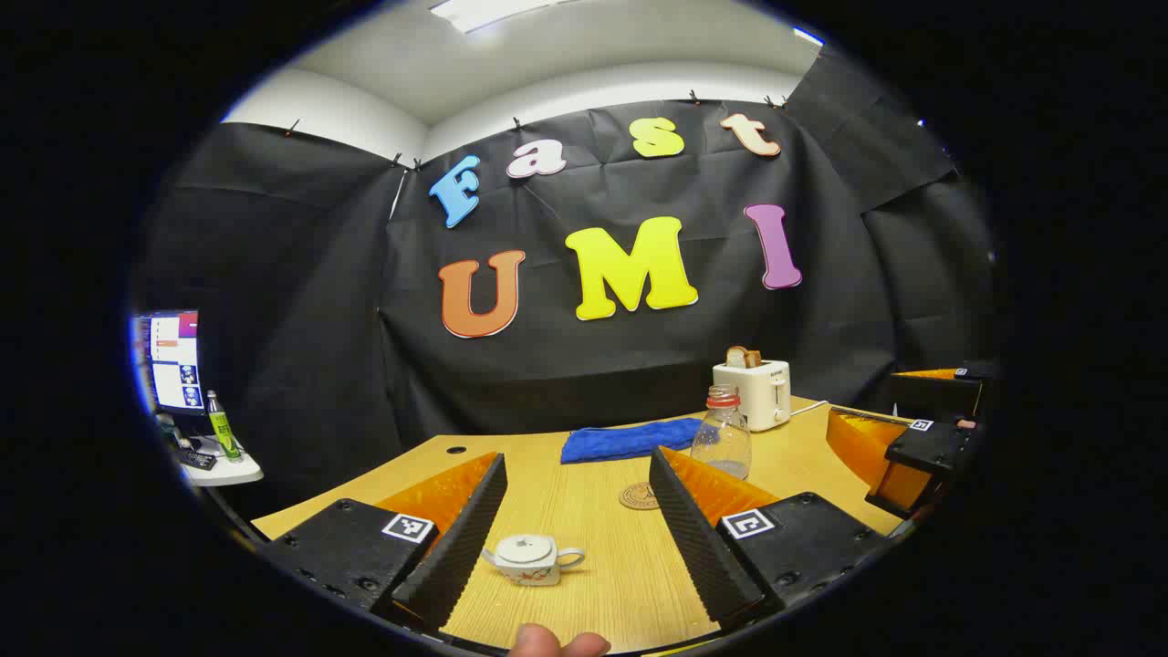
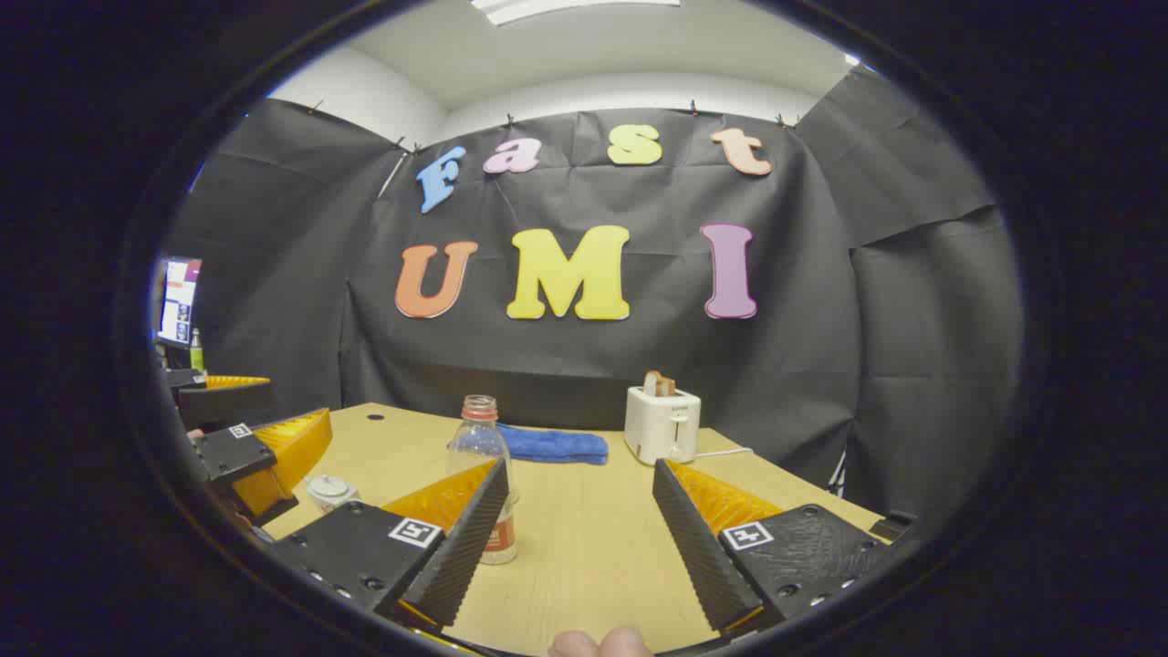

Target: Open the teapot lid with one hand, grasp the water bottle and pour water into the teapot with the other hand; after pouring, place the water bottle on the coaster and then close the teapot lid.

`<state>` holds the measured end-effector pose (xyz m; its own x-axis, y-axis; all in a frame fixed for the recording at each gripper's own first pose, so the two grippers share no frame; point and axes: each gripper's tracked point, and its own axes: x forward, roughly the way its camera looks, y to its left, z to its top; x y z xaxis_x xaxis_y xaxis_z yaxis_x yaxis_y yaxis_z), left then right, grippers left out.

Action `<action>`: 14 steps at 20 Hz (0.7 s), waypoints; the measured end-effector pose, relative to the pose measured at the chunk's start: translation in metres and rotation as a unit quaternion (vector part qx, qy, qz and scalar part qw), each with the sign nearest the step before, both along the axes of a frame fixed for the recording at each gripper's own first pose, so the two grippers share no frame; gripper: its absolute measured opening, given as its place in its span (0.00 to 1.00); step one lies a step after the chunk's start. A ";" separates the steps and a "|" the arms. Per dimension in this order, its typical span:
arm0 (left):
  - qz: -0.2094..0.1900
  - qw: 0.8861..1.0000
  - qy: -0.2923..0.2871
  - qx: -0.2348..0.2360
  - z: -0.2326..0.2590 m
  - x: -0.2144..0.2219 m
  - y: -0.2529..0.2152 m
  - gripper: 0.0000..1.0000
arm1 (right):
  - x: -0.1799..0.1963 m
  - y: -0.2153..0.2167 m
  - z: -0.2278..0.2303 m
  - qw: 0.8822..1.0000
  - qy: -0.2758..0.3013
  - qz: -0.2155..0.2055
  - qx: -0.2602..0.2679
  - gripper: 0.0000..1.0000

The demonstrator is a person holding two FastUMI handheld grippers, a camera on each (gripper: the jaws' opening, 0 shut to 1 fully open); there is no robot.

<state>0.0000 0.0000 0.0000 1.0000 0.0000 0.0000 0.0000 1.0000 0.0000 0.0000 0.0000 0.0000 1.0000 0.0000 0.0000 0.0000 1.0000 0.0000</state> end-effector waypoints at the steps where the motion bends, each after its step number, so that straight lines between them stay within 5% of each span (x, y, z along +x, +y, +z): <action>1: -0.001 1.000 0.002 -0.002 -0.002 0.000 -0.001 0.98 | 0.001 -0.001 0.000 1.000 0.000 -0.002 0.002 0.95; 14: -0.001 1.000 0.016 -0.015 -0.012 0.005 0.001 0.99 | 0.008 0.004 -0.005 1.000 0.005 0.008 -0.008 0.98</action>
<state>0.0050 0.0010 -0.0124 0.9995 -0.0017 -0.0325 0.0007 0.9995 -0.0307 0.0076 0.0043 -0.0052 0.9998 0.0154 -0.0105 -0.0156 0.9997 -0.0164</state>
